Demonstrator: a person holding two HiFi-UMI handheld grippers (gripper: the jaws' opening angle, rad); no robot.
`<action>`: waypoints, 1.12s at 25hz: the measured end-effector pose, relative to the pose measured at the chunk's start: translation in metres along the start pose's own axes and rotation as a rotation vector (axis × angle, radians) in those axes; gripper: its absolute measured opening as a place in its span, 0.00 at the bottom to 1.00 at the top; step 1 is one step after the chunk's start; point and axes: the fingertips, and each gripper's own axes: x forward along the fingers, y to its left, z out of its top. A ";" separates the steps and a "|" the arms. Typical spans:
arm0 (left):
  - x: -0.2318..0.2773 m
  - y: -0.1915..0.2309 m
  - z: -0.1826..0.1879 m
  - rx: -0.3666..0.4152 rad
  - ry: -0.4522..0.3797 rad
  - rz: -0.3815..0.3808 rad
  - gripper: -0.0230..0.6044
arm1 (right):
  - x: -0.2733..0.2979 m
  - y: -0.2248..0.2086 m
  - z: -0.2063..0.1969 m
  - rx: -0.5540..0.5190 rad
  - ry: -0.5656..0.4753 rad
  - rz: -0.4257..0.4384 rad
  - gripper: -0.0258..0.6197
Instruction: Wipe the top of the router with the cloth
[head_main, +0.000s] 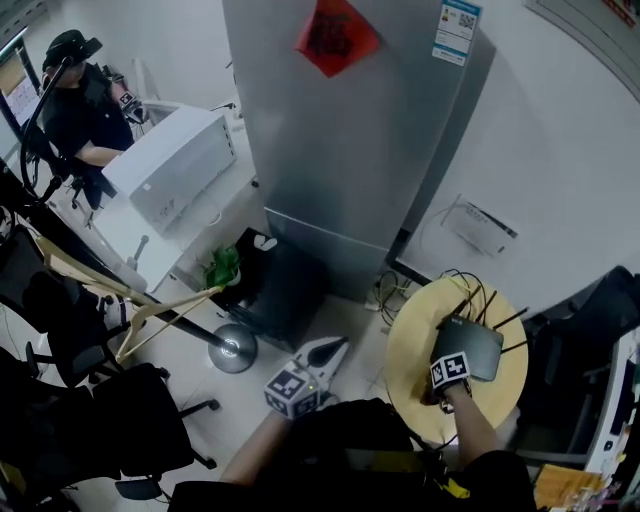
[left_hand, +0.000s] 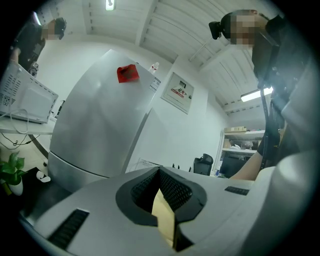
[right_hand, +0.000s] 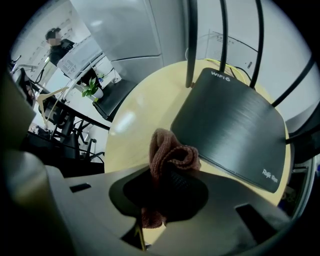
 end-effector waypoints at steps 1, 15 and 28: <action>-0.002 0.001 0.000 0.001 -0.006 0.008 0.04 | 0.000 0.001 0.002 -0.004 0.006 0.002 0.14; 0.004 -0.014 0.001 0.031 0.036 0.072 0.04 | -0.016 0.056 0.041 -0.064 -0.154 0.220 0.14; 0.100 -0.088 -0.026 0.077 0.111 -0.145 0.04 | -0.058 0.062 0.020 -0.003 -0.410 0.369 0.14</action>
